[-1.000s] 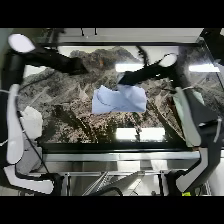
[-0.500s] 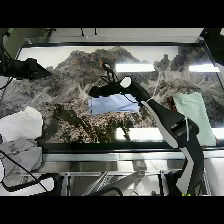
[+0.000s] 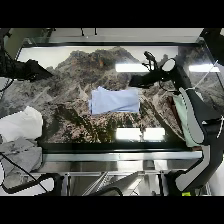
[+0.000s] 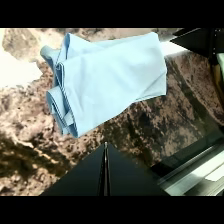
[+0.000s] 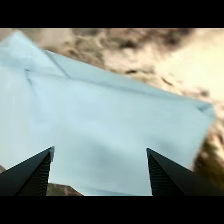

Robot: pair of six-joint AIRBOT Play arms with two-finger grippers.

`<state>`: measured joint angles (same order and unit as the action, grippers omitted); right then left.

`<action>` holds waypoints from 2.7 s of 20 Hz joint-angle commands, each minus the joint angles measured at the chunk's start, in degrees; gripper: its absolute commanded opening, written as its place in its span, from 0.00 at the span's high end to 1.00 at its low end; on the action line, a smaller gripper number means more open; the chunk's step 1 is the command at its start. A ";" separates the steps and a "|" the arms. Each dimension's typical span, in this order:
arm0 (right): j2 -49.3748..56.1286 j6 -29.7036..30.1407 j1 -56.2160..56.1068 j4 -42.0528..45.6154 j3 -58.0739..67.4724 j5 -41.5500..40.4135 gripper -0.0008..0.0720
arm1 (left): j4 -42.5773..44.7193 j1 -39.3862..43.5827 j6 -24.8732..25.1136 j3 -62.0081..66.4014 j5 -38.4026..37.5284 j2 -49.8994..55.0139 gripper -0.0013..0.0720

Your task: Fold the shirts.

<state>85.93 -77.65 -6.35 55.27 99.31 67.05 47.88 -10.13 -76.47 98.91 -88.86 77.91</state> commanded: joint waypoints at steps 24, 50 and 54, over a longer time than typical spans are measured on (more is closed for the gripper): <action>-6.75 -13.00 12.57 -6.71 4.13 -16.17 0.96 | 0.20 0.92 -0.04 -0.04 -1.57 -0.04 0.96; -30.71 -30.34 44.57 27.50 -11.17 37.83 0.60 | 0.61 0.92 0.02 -0.07 -7.52 -0.02 0.96; -29.40 -30.12 44.57 30.01 -12.59 35.69 0.18 | 0.59 0.92 0.00 -0.07 -8.17 -0.04 0.96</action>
<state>56.14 -107.57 38.17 82.46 88.60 103.88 48.47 -9.23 -76.49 98.87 -96.42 77.91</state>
